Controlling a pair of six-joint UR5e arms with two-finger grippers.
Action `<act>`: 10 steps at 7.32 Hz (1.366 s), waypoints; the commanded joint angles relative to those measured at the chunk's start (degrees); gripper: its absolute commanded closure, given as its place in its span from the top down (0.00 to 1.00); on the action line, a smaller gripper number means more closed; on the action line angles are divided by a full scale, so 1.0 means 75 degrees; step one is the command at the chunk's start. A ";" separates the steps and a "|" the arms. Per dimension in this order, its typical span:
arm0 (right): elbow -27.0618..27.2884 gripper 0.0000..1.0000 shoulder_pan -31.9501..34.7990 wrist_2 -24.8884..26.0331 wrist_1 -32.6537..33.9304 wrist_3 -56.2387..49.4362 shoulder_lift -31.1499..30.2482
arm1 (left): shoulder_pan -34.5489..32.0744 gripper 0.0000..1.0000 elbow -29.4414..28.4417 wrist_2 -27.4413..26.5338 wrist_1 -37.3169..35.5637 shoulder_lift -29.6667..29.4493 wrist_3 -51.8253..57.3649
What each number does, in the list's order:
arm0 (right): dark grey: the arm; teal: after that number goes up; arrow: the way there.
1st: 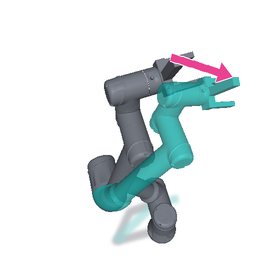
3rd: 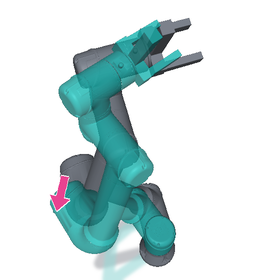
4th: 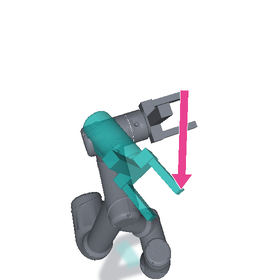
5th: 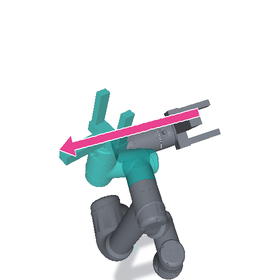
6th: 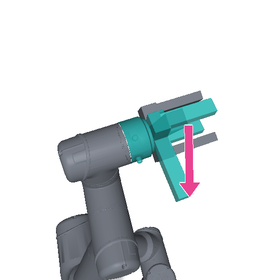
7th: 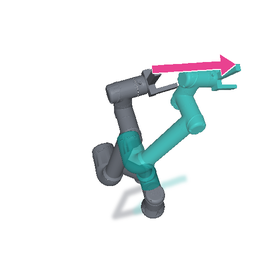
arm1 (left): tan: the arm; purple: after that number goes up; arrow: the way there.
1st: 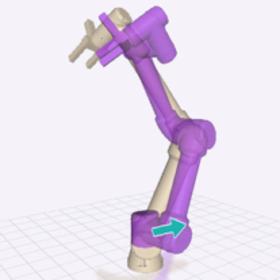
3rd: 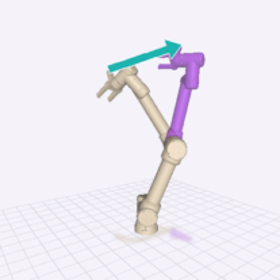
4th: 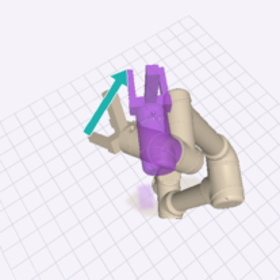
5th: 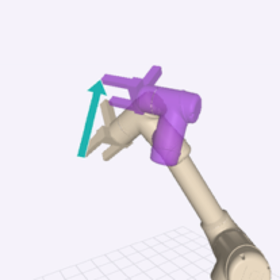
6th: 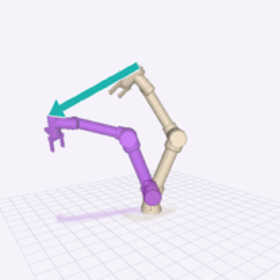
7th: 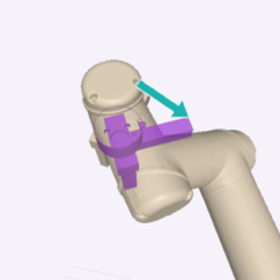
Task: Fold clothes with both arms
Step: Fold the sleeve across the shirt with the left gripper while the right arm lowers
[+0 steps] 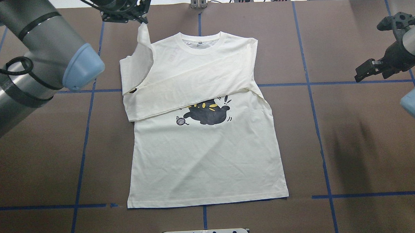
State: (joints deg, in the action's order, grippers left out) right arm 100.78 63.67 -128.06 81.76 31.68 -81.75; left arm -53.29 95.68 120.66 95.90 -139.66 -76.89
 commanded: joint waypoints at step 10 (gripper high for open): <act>-0.0617 1.00 -0.0414 -0.0011 -0.0283 0.0755 0.0775 | 0.3074 1.00 -0.5331 -0.3115 0.4945 -0.2065 -0.2020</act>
State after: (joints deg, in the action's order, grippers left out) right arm 96.64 61.63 -128.19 80.74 36.25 -76.67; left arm -30.27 54.08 97.34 132.84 -156.75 -94.96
